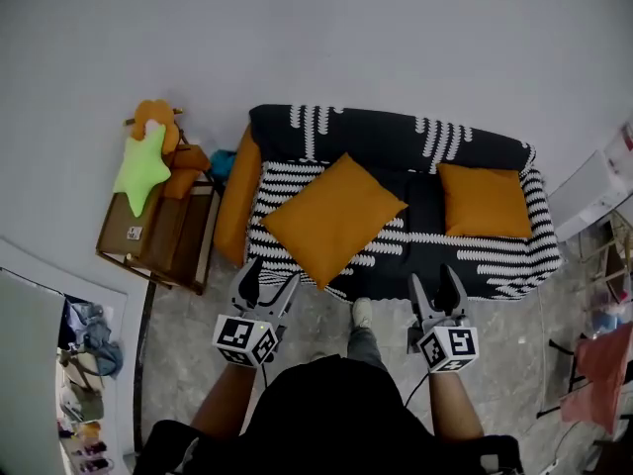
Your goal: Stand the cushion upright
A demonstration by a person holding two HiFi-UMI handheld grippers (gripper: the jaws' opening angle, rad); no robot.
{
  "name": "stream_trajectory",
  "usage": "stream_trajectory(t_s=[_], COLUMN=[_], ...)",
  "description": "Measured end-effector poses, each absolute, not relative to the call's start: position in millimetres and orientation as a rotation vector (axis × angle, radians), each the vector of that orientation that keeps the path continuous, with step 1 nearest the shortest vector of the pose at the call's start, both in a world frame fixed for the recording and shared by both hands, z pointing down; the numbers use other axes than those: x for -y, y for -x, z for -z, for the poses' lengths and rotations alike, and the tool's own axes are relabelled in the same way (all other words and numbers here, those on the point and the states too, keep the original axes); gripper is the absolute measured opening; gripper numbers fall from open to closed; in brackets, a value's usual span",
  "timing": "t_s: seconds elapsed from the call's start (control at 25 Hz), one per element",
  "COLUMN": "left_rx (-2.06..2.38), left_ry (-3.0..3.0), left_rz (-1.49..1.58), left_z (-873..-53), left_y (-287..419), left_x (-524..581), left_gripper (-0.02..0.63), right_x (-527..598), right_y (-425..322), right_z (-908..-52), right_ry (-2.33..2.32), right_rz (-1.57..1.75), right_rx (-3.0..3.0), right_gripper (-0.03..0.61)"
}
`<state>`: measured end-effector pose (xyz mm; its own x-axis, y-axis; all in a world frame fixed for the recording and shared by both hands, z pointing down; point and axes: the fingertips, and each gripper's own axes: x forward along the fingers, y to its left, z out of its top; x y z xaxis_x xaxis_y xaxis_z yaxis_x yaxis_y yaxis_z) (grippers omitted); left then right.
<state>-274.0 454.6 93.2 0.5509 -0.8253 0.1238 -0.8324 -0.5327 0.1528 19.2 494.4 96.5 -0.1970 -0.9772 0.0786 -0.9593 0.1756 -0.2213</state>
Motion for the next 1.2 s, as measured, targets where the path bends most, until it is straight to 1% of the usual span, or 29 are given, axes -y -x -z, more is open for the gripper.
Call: stream_trajectory(t_s=[0.48,0.88,1.04,1.2], left_rx=[1.549,1.642,1.665,1.693], left_ry=[-2.496,-2.37,-2.291,-2.206], left_rz=[-0.085,-0.156,-0.153,-0.165], left_z=[-98,-124,-139,-159], left_y=[239,216,217,235], left_x=[-345,-283,-271,-252], left_gripper=[0.343,0.343,0.344,0.344], right_x=[-332,-245,-219,-185], right_y=[-53,-77,-79,-61], right_z=[-100,-130,-152,-173], right_ry=[1.764,1.68,1.677,1.669], right_rz=[0.337,0.41,0.478,0.512], right_rx=[-2.487,-2.637,-2.694,-2.77], right_gripper=[0.311,0.313,0.313,0.313])
